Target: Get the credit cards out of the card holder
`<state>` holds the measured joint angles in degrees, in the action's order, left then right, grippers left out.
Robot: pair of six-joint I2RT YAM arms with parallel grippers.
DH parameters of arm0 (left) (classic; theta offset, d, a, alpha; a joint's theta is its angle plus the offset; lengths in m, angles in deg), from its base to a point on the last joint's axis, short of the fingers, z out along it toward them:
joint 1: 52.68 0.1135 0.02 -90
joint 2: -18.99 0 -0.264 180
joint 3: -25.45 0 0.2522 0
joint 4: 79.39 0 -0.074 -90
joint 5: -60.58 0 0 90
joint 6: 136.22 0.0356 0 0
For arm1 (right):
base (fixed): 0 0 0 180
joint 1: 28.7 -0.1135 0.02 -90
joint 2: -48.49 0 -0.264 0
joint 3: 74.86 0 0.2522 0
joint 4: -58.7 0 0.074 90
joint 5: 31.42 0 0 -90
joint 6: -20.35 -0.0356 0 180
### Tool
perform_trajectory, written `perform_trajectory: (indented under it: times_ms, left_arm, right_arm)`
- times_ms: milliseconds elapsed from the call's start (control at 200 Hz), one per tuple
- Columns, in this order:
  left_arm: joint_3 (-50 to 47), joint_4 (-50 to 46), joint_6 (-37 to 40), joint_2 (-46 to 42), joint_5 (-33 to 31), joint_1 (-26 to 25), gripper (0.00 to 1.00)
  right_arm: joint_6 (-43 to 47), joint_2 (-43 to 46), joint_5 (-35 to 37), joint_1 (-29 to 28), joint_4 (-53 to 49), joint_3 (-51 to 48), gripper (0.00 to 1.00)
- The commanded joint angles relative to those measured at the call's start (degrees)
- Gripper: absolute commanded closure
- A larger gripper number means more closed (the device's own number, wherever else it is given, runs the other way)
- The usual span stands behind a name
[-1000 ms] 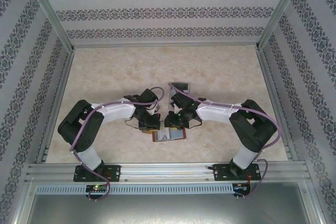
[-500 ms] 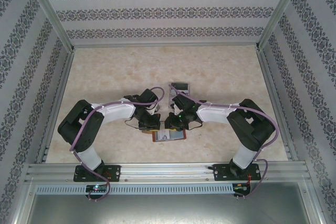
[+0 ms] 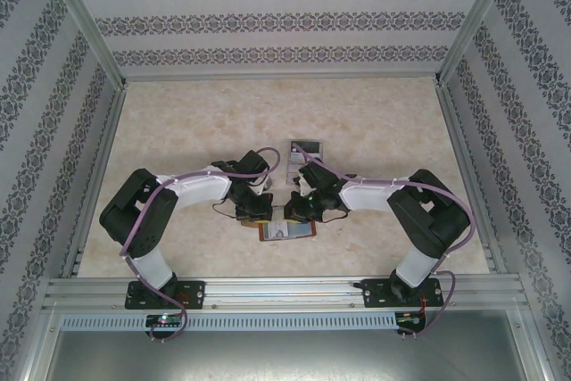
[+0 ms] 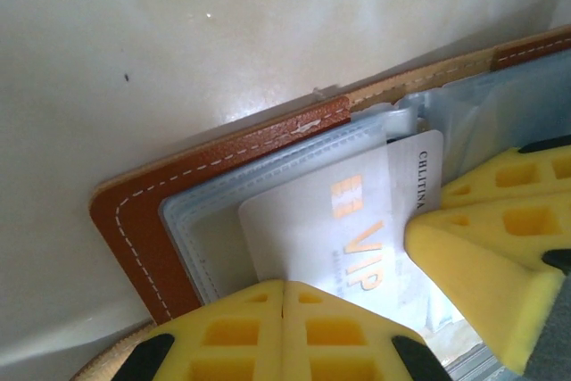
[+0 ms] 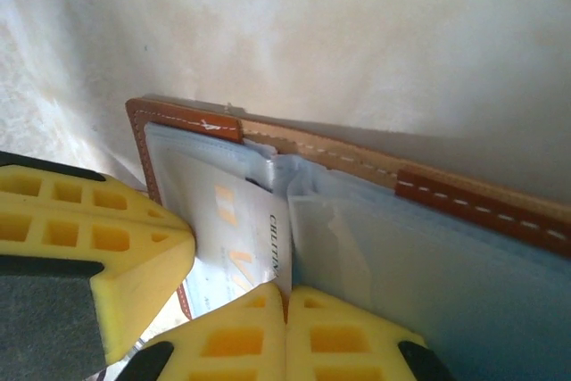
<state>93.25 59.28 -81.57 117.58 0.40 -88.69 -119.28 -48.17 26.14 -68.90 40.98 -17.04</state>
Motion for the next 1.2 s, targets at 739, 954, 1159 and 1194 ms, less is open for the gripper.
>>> perform_trajectory:
  times_ms: [739, 954, 1159, 1194]
  left_arm:
    - [-1.1, -3.0, 1.3, 2.2, -4.5, -0.6, 0.99]
    - [-1.3, -2.8, 1.3, 2.0, -4.5, -0.6, 0.99]
    - [-1.4, -2.8, 1.3, 2.0, -4.5, -0.6, 0.99]
    - [-1.4, -2.7, 1.3, 2.0, -4.6, -0.6, 0.99]
  right_arm:
    - [8.1, 8.3, 11.0, 2.1, -19.2, 3.4, 1.00]
    - [8.3, 7.9, 13.3, 1.1, -21.0, 5.0, 1.00]
    - [9.1, 8.1, 15.3, 0.7, -23.2, 5.9, 1.00]
    - [9.2, 8.1, 15.5, 0.7, -23.6, 6.0, 1.00]
